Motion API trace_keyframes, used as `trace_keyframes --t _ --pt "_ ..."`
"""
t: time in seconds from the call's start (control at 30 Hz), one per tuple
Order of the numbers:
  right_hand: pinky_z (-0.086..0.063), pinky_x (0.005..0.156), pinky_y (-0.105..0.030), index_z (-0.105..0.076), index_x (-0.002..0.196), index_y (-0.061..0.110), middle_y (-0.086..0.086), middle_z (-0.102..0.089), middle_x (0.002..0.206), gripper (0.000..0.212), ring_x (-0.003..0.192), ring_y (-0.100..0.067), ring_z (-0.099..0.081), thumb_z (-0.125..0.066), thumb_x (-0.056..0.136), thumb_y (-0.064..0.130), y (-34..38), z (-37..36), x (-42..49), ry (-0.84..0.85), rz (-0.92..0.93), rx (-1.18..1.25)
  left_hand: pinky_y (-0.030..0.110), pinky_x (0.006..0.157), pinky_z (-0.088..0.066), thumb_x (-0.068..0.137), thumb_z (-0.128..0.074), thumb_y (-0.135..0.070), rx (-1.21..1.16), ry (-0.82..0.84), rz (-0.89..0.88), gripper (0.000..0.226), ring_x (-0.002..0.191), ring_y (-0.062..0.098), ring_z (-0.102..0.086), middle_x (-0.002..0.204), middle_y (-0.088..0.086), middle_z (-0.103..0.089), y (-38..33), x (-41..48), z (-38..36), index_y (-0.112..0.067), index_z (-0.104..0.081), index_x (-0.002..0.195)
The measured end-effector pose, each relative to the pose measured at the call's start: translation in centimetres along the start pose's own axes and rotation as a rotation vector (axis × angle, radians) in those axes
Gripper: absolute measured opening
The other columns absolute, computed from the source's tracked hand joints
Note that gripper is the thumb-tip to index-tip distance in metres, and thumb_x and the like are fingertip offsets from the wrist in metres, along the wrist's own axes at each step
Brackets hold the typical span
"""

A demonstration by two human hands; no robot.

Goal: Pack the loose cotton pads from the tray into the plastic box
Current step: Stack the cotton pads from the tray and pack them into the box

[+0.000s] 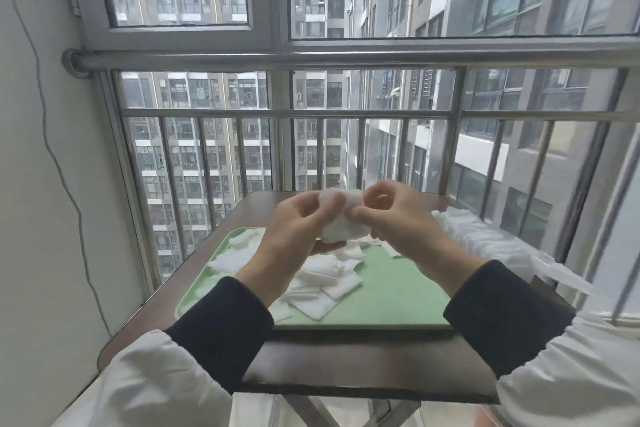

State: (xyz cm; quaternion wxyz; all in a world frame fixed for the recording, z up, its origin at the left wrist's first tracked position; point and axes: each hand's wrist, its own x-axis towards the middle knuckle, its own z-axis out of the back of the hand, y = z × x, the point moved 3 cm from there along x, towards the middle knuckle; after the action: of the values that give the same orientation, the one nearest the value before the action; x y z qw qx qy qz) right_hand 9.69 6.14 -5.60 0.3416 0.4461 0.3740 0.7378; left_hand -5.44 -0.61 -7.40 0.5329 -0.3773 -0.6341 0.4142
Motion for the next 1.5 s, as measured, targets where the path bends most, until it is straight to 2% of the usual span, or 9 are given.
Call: trace_keyframes --t 0.17,0.33,0.43,0.6,0.7,0.9,1.13,1.4,1.5 --pt "-0.059 0.066 -0.023 -0.059 0.113 0.024 -0.001 -0.063 0.106 0.035 0.085 -0.014 -0.067 -0.076 0.083 0.020 1.4 5.4 -0.9 0.103 0.060 -0.316 0.033 0.078 -0.062 0.092 -0.067 0.001 0.097 0.098 0.003 0.024 0.100 0.026 -0.073 0.112 0.011 -0.072 0.1 0.9 -4.4 -0.010 -0.064 0.113" --pt "-0.058 0.071 -0.025 -0.068 0.113 0.020 -0.001 -0.073 0.095 0.037 0.081 -0.011 -0.071 -0.083 0.080 0.029 2.2 10.5 -0.8 0.272 0.061 -0.429 0.038 0.077 -0.063 0.085 -0.076 -0.003 0.182 0.175 -0.042 0.031 0.097 0.028 -0.073 0.114 0.015 -0.067 0.2 2.7 -9.4 -0.015 -0.063 0.110" --pt "-0.049 0.062 -0.018 -0.071 0.101 0.027 0.005 -0.073 0.085 0.018 0.074 -0.005 -0.067 -0.078 0.085 0.030 1.9 12.8 0.4 0.316 0.043 -0.581 0.038 0.073 -0.064 0.086 -0.079 -0.010 0.213 0.162 -0.045 0.026 0.085 0.022 -0.075 0.103 0.009 -0.069 1.3 4.3 -11.2 -0.017 -0.061 0.104" --pt "-0.043 0.069 -0.019 -0.063 0.103 0.026 0.009 -0.065 0.100 0.013 0.092 -0.009 -0.062 -0.070 0.092 0.026 -0.3 16.1 4.1 0.292 -0.078 -0.750 0.030 0.057 -0.055 0.094 -0.069 -0.020 0.484 0.065 0.029 0.015 0.071 0.015 -0.072 0.098 0.001 -0.069 5.2 7.9 -11.1 -0.029 -0.056 0.095" --pt "-0.045 0.071 -0.022 -0.062 0.102 0.027 0.006 -0.065 0.101 0.018 0.093 -0.013 -0.062 -0.072 0.088 0.021 -1.9 16.2 6.4 0.287 -0.117 -0.756 0.030 0.062 -0.052 0.087 -0.073 -0.034 0.622 0.092 0.075 0.018 0.077 0.015 -0.067 0.095 -0.004 -0.071 7.0 9.5 -11.0 -0.034 -0.056 0.090" --pt "-0.052 0.081 -0.026 -0.062 0.093 0.028 0.006 -0.068 0.101 0.015 0.094 -0.012 -0.064 -0.076 0.087 0.023 -5.7 14.7 10.6 0.320 -0.154 -0.739 0.029 0.056 -0.051 0.075 -0.078 -0.047 0.670 0.115 0.138 0.035 0.054 0.008 -0.060 0.073 -0.007 -0.066 9.5 11.4 -11.8 -0.019 -0.057 0.075" --pt "-0.042 0.058 -0.018 -0.060 0.090 0.034 0.013 -0.063 0.095 0.022 0.083 -0.006 -0.061 -0.079 0.085 0.026 -7.8 13.5 11.6 0.489 -0.141 -1.045 0.026 0.057 -0.045 0.071 -0.081 -0.044 0.694 0.110 0.169 0.034 0.054 0.012 -0.057 0.058 -0.012 -0.059 11.1 11.5 -12.2 -0.024 -0.053 0.068" --pt "-0.034 0.050 -0.022 -0.061 0.094 0.032 0.017 -0.055 0.080 0.022 0.066 -0.004 -0.051 -0.079 0.083 0.026 -6.5 11.5 11.9 0.549 -0.026 -1.465 0.026 0.054 -0.042 0.075 -0.076 -0.042 0.651 0.158 0.184 0.030 0.047 0.011 -0.048 0.057 -0.006 -0.053 11.2 10.9 -12.1 -0.024 -0.054 0.065" --pt "-0.033 0.052 -0.020 -0.070 0.112 0.027 0.014 -0.060 0.087 0.030 0.071 -0.008 -0.054 -0.079 0.083 0.022 -7.2 10.2 11.4 0.675 -0.050 -1.480 0.028 0.058 -0.042 0.074 -0.075 -0.040 0.634 0.155 0.179 0.027 0.050 0.013 -0.049 0.057 -0.007 -0.053 11.1 10.9 -12.2 -0.024 -0.056 0.066"
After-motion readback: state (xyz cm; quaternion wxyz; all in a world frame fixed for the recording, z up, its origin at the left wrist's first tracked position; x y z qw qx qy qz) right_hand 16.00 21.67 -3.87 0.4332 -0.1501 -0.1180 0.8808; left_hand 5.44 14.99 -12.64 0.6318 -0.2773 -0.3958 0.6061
